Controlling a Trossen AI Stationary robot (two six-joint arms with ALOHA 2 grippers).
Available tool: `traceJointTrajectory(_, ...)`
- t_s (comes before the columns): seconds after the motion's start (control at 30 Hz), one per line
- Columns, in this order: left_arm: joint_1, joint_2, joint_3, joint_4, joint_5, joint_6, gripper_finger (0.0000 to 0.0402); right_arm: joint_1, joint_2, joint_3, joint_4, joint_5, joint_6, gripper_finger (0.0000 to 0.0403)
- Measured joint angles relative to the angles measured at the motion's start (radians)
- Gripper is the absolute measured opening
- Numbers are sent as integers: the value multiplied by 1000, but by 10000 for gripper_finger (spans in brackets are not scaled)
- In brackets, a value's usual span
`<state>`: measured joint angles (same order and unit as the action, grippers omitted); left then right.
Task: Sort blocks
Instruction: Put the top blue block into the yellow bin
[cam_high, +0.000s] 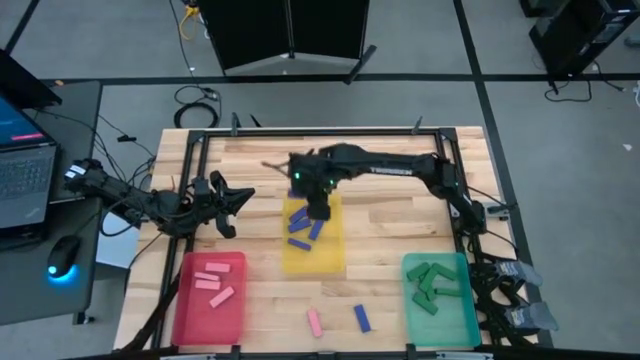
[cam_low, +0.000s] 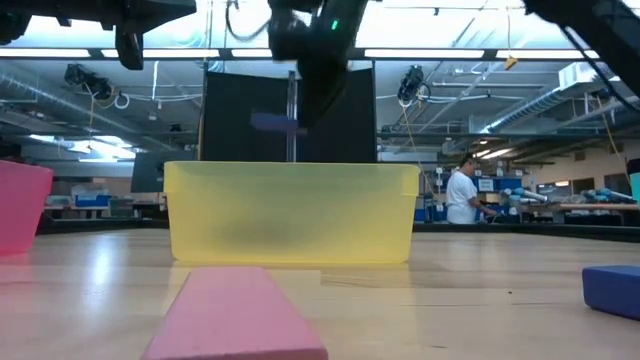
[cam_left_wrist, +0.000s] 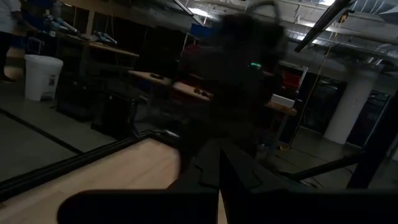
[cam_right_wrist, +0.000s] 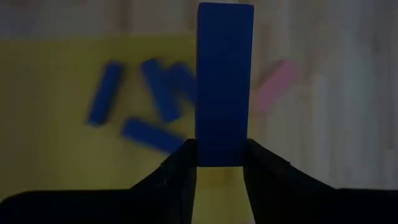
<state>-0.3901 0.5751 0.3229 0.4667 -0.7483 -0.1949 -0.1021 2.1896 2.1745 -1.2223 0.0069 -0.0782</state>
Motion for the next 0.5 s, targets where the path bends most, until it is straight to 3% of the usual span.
traceJointTrajectory(0.27, 12, 0, 0, -22, 0, -49, 6, 108, 15, -54, -30, -7, 41, 126)
traceJointTrajectory(0.5, 86, 1, 39, -285, 0, -203, 6, 112, 17, -113, -6, 0, 103, 193)
